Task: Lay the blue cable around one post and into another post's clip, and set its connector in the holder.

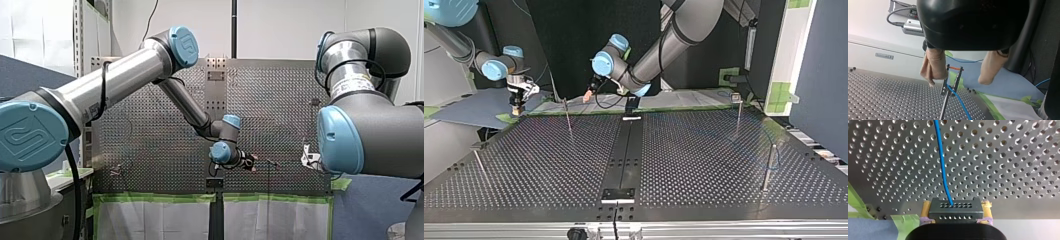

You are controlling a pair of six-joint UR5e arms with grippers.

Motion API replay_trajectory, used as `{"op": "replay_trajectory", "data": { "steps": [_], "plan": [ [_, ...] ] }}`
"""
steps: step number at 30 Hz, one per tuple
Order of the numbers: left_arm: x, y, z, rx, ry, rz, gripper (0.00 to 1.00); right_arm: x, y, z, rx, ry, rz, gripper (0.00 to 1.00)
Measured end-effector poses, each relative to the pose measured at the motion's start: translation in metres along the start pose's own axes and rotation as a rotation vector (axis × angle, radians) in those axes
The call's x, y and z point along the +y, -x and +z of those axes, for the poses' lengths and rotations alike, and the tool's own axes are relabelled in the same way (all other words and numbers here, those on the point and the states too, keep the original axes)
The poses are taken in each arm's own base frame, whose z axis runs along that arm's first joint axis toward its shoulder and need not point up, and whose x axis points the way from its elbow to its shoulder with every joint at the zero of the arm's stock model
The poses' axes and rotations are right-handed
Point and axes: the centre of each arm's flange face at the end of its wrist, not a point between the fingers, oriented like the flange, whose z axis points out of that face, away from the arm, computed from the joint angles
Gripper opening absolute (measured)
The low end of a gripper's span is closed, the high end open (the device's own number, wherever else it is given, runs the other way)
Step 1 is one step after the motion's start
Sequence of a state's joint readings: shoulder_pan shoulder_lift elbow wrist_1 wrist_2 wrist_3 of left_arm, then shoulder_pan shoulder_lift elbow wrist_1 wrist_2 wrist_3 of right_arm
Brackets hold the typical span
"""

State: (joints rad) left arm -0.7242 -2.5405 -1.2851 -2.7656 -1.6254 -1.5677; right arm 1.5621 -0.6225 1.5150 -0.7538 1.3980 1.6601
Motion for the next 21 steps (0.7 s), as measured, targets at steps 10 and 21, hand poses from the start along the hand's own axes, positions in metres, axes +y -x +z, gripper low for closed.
{"op": "replay_trajectory", "data": {
  "steps": [10,21],
  "plan": [
    [0.003,0.000,0.001,0.000,0.010,-0.002,0.89,-0.011,-0.026,-0.016,-0.002,-0.007,-0.017,0.00],
    [0.000,0.014,-0.015,-0.039,0.005,0.012,0.97,-0.031,-0.092,-0.025,0.080,-0.035,0.017,0.00]
  ]
}}
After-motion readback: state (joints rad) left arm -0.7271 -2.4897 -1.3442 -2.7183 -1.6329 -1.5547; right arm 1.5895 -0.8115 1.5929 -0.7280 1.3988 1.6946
